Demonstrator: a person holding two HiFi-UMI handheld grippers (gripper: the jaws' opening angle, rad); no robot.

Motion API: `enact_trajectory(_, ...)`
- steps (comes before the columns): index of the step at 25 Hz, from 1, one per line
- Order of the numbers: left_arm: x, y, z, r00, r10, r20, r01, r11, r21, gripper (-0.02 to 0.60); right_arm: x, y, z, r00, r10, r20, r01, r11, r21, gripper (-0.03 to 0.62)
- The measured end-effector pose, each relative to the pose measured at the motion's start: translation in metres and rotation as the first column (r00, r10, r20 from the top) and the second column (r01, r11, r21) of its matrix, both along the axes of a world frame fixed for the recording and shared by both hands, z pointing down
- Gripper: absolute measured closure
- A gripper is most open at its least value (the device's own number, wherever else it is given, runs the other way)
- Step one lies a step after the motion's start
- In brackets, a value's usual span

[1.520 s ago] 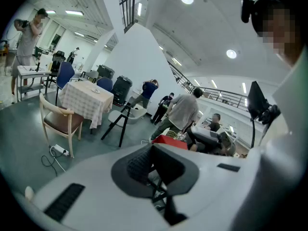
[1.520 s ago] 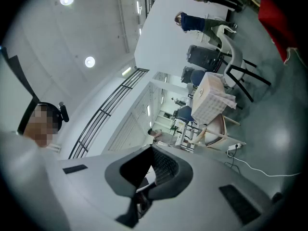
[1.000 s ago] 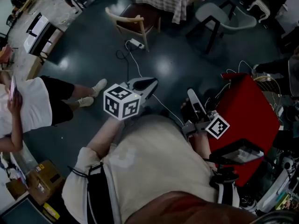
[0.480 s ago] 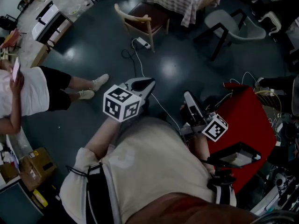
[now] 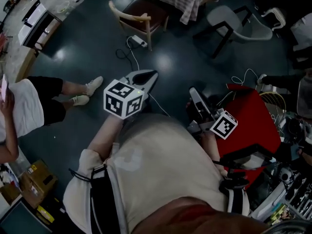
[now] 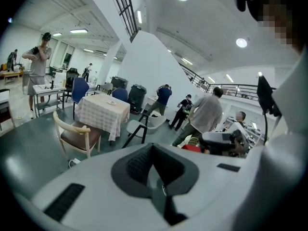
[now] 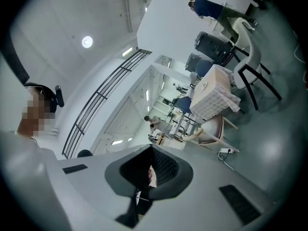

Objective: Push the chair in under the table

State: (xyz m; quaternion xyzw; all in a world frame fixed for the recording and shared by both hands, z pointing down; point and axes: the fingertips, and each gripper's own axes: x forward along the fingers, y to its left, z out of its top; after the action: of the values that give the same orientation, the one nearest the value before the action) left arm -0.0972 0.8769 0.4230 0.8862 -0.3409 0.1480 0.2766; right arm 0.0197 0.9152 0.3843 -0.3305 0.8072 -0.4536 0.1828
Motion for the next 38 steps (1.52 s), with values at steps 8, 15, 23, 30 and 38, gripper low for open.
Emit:
enact_trajectory(8,-0.058,-0.069,0.023,0.999,-0.023,-0.032,0.022,0.999,-0.030,0.577,-0.050,-0.069,0.026,0.993,-0.006,-0.116,-0.009,0.991,-0.131,0.585)
enact_trajectory(15,-0.099,-0.112,0.024,0.996,-0.054,-0.065,0.051,0.998,-0.045,0.577,-0.092,-0.116,0.021,0.982,-0.045,-0.184,0.018,0.989,-0.146,0.585)
enact_trajectory(23,-0.125,-0.145,0.038,0.991,-0.109,-0.075,0.105,0.993,-0.056,0.575,-0.115,-0.148,0.034,0.964,-0.097,-0.250,0.045,0.978,-0.205,0.585)
enact_trajectory(30,-0.127,-0.150,0.055,0.984,-0.174,-0.030,0.169,0.979,-0.115,0.577,-0.120,-0.172,0.056,0.958,-0.187,-0.219,0.125,0.955,-0.270,0.585)
enact_trajectory(38,-0.056,-0.208,0.056,0.990,-0.129,0.050,0.134,0.982,-0.134,0.577,-0.045,-0.232,0.060,0.979,-0.143,-0.148,0.095,0.952,-0.290,0.585)
